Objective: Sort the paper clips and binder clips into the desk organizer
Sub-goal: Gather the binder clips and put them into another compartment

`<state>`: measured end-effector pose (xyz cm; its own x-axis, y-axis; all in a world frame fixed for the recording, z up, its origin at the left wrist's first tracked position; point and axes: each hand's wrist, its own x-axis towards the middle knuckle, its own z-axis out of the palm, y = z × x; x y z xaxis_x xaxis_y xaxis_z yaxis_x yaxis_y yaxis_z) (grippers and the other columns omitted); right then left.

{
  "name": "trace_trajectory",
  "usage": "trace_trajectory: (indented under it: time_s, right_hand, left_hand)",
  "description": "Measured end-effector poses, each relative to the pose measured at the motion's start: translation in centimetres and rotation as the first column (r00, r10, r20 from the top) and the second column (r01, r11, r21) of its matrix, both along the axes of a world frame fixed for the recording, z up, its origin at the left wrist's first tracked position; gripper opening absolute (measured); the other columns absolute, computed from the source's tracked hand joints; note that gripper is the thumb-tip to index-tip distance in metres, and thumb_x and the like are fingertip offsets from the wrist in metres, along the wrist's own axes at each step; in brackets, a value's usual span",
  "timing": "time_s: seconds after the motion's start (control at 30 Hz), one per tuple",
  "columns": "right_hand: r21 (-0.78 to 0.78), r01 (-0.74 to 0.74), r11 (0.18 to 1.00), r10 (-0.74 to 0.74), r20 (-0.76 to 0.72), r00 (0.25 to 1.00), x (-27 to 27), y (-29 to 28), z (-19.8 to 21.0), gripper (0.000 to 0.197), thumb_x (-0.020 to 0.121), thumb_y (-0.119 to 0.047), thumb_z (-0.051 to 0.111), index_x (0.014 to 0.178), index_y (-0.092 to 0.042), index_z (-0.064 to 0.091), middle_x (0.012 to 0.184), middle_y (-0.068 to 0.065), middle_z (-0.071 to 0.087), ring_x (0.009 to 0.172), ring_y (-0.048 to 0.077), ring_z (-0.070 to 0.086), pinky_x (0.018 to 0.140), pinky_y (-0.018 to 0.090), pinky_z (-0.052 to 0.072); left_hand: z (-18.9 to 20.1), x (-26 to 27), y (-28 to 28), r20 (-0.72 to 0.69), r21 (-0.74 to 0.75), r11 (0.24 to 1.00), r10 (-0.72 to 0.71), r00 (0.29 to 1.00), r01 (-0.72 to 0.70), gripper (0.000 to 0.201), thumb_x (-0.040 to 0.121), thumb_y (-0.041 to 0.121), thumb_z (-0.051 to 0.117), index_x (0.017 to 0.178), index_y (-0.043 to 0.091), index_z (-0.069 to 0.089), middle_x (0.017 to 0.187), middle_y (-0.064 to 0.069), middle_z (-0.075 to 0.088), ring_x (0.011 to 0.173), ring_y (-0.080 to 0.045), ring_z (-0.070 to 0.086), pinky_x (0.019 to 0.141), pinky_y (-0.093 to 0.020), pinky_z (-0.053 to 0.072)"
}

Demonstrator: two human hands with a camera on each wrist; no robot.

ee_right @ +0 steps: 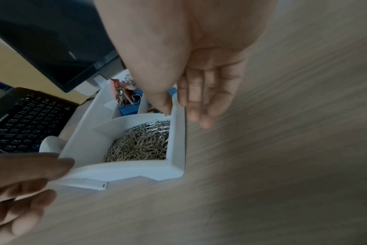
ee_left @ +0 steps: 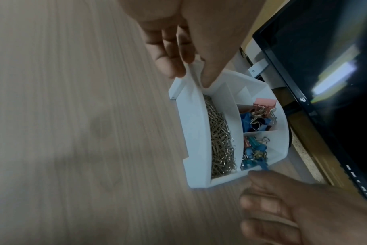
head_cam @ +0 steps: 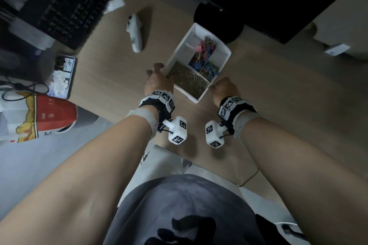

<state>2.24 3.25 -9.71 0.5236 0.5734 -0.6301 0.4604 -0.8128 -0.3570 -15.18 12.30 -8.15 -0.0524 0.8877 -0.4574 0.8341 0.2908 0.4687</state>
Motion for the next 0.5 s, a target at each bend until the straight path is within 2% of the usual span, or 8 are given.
trace_trajectory:
  time_s: [0.1,0.2,0.27,0.37,0.5]
  right_hand:
    - [-0.033,0.013,0.999,-0.015,-0.042,0.999,-0.7,0.3,-0.7,0.053,0.096,-0.041,0.058,0.131,-0.007,0.036,0.124,0.017,0.061,0.111,0.037,0.061,0.092,0.045,0.052]
    - [0.067,0.11,0.992,-0.112,0.028,0.993,-1.2,0.7,-0.7,0.072,0.091,-0.033,0.067,0.142,-0.006,0.024,0.137,0.017,0.048,0.122,0.039,0.053,0.099,0.049,0.048]
    - [0.147,0.173,0.974,-0.188,0.092,0.978,-0.9,1.1,-0.4,0.076,0.089,-0.03,0.069,0.146,-0.008,0.024,0.143,0.015,0.04,0.127,0.037,0.046,0.101,0.046,0.043]
    - [0.226,0.204,0.953,-0.235,0.119,0.965,0.2,1.4,-0.1,0.082,0.088,-0.022,0.07,0.152,-0.008,0.021,0.153,0.012,0.03,0.135,0.034,0.036,0.106,0.044,0.037]
    - [0.214,0.156,0.964,-0.181,0.104,0.978,2.1,0.6,-0.2,0.077,0.093,-0.013,0.058,0.156,-0.012,0.015,0.161,0.007,0.02,0.141,0.033,0.031,0.11,0.047,0.037]
  left_hand:
    - [-0.1,-0.3,0.8,-0.08,-0.062,0.996,-0.063,0.995,0.058,0.049,0.088,0.029,0.065,0.135,0.027,0.051,0.129,-0.009,0.042,0.101,-0.032,0.061,0.093,-0.037,0.051]
    - [-0.5,-0.3,1.8,-0.073,-0.094,0.99,-0.11,0.991,0.103,0.053,0.089,0.022,0.062,0.14,0.032,0.049,0.131,-0.009,0.042,0.108,-0.03,0.058,0.1,-0.035,0.048]
    - [-0.9,-0.4,2.5,-0.059,-0.091,0.99,-0.116,0.992,0.11,0.053,0.087,0.016,0.059,0.137,0.032,0.054,0.129,-0.011,0.049,0.112,-0.029,0.058,0.099,-0.033,0.048]
    - [-1.0,-0.3,3.0,-0.04,-0.102,0.989,-0.11,0.993,0.106,0.053,0.084,0.015,0.057,0.133,0.035,0.058,0.124,-0.01,0.058,0.109,-0.028,0.061,0.096,-0.034,0.051]
    - [-1.0,0.0,3.1,-0.017,-0.102,0.992,-0.079,0.997,0.077,0.052,0.084,0.018,0.057,0.132,0.036,0.059,0.124,-0.008,0.06,0.108,-0.027,0.063,0.096,-0.035,0.052]
